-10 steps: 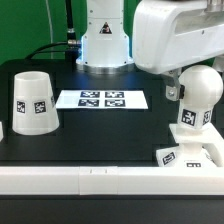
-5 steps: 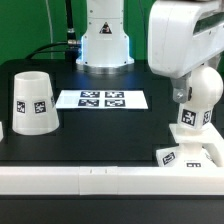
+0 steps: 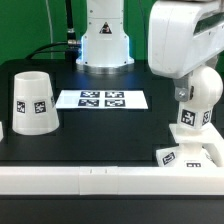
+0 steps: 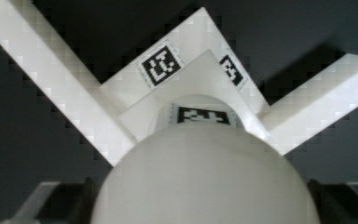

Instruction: Assemble lamp

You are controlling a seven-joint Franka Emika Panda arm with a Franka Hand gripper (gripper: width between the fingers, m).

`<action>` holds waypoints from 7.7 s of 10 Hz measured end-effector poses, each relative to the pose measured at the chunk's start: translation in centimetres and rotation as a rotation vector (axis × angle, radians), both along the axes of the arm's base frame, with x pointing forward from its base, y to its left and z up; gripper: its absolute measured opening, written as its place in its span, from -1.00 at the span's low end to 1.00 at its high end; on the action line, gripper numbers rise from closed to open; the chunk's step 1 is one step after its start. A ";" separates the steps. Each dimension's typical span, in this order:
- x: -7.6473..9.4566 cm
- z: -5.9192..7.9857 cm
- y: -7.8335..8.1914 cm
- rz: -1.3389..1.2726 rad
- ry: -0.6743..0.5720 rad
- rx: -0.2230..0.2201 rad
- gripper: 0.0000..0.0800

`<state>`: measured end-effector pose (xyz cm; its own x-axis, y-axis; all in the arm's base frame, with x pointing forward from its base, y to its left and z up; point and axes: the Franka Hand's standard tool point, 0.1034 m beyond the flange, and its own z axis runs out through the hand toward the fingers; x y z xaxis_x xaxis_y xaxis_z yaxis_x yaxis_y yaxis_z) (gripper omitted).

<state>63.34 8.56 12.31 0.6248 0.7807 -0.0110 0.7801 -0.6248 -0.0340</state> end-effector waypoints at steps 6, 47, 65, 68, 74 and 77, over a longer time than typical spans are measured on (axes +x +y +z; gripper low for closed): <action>-0.2 -0.1 0.0 -0.673 0.013 -0.002 0.44; 0.4 -0.3 0.5 0.243 -0.044 -0.012 0.75; 0.0 -0.4 -0.2 -0.612 -0.025 -0.036 0.45; 0.0 -0.4 -0.2 -0.777 -0.018 -0.046 0.45; -0.6 -0.6 0.1 -1.278 -0.008 -0.052 0.45; -0.9 -0.8 0.6 -1.653 0.046 -0.045 0.45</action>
Offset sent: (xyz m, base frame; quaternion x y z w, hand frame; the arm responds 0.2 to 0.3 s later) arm -0.0149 0.0032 -0.0026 0.0196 0.0103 0.3346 0.9421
